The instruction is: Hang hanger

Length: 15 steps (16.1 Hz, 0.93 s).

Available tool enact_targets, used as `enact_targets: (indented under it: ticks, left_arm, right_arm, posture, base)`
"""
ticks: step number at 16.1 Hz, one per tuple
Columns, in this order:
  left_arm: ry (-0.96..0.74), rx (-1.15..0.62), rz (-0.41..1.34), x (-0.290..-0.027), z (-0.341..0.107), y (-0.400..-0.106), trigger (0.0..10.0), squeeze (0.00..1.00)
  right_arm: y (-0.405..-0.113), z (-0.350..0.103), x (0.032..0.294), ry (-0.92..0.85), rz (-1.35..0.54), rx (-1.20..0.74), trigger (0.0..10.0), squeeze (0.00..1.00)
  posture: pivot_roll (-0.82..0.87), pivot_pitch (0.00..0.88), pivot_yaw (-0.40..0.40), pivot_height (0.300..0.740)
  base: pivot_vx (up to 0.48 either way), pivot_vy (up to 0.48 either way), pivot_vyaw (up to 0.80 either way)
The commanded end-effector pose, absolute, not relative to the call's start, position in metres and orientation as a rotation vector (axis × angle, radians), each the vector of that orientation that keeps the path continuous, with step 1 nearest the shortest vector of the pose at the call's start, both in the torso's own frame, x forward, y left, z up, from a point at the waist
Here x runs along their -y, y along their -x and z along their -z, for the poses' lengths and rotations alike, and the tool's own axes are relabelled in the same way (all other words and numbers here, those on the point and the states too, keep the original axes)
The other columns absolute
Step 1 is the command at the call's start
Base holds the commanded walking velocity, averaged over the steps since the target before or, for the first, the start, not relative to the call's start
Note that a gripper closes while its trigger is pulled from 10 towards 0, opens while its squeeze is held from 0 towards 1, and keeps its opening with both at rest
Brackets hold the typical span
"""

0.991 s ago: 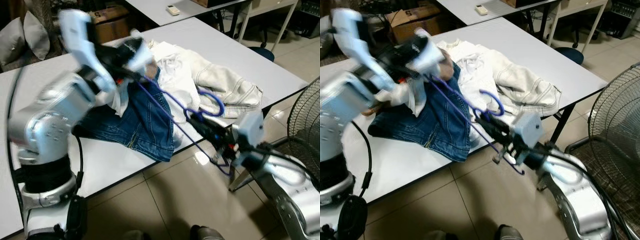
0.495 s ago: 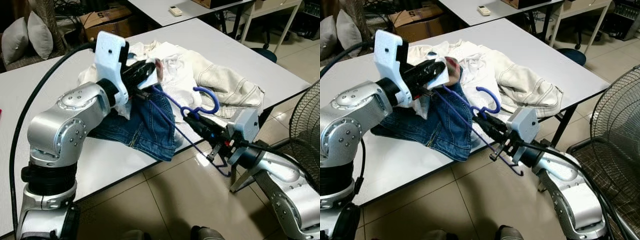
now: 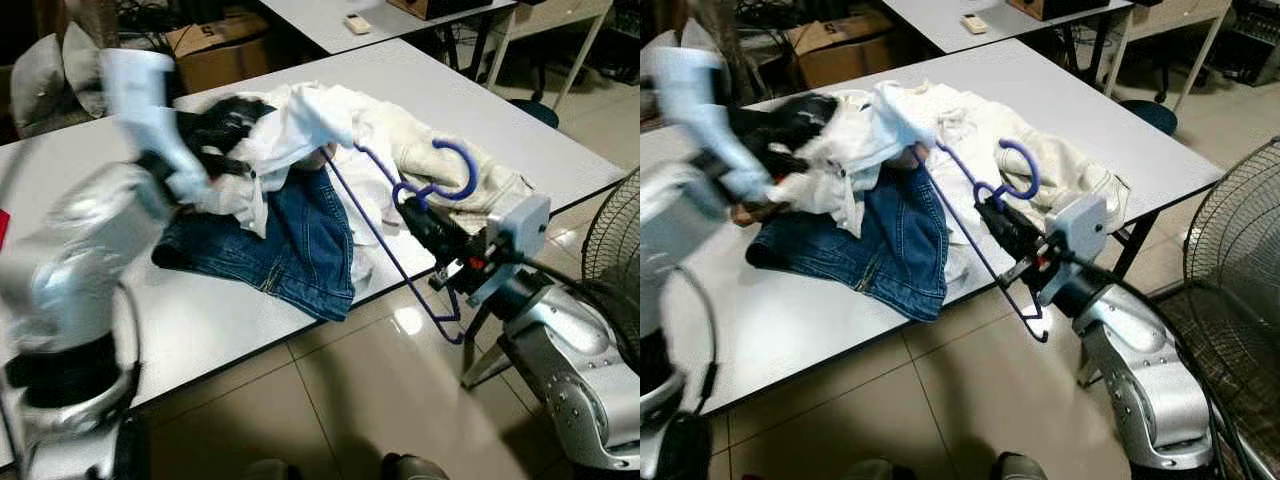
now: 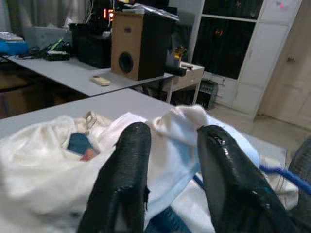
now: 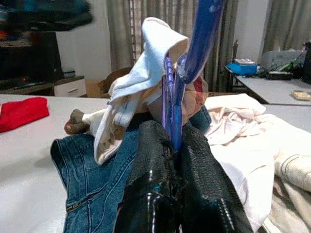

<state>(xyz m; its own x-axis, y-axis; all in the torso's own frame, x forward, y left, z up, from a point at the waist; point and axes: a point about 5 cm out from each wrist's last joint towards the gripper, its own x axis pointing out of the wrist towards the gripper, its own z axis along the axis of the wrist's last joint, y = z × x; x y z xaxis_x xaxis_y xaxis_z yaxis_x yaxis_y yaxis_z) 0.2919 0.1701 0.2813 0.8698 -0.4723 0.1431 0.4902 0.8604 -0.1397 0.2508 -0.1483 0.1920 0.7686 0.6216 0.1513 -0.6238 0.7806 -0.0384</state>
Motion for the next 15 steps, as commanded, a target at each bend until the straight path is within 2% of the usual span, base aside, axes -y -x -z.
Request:
enact_targets:
  ticks: [1,2,4,5,7,10,13,15]
  left_arm:
    - [0.163,0.089,0.519,-0.172,-0.28,-0.288,10.0,1.0]
    - [0.145,0.056,0.503,-0.174,-0.274,-0.286,10.0,1.0]
    - [-0.09,-0.134,0.486,-0.178,-0.238,-0.277,10.0,1.0]
    - [-0.126,-0.183,0.496,-0.177,-0.227,-0.275,10.0,1.0]
    - [-0.076,-0.358,0.499,-0.157,-0.184,-0.265,10.0,1.0]
    - [-0.027,-0.396,0.391,-0.149,-0.165,-0.27,10.0,1.0]
    - [0.014,-0.325,0.214,-0.145,-0.155,-0.284,10.0,1.0]
    - [0.02,-0.279,0.167,-0.143,-0.155,-0.29,10.0,1.0]
  right_arm:
    - [-0.252,-0.196,0.146,-0.028,-0.685,0.17,10.0,0.0]
    - [-0.252,-0.196,0.145,-0.028,-0.691,0.169,10.0,0.0]
    - [-0.253,-0.198,0.144,-0.039,-0.692,0.173,10.0,0.0]
    - [-0.254,-0.198,0.144,-0.041,-0.692,0.174,10.0,0.0]
    - [-0.255,-0.2,0.145,-0.051,-0.686,0.172,10.0,0.0]
    - [-0.255,-0.202,0.144,-0.053,-0.685,0.174,10.0,0.0]
    - [-0.256,-0.204,0.142,-0.057,-0.691,0.178,10.0,0.0]
    - [-0.255,-0.204,0.142,-0.059,-0.692,0.178,10.0,0.0]
  posture:
    - [-0.08,0.057,0.073,0.74]
    - [-0.08,0.06,0.073,0.74]
    - [-0.09,0.067,0.074,0.74]
    - [-0.09,0.07,0.072,0.74]
    - [-0.1,0.079,0.068,0.74]
    - [-0.1,0.086,0.066,0.74]
    - [-0.11,0.09,0.069,0.74]
    - [-0.11,0.09,0.07,0.74]
  base:
    - [0.0,0.0,0.0]
    - [0.0,0.0,0.0]
    - [0.0,0.0,0.0]
    - [0.0,0.0,0.0]
    - [0.0,0.0,0.0]
    - [0.0,0.0,0.0]
    - [0.0,0.0,0.0]
    - [0.0,0.0,0.0]
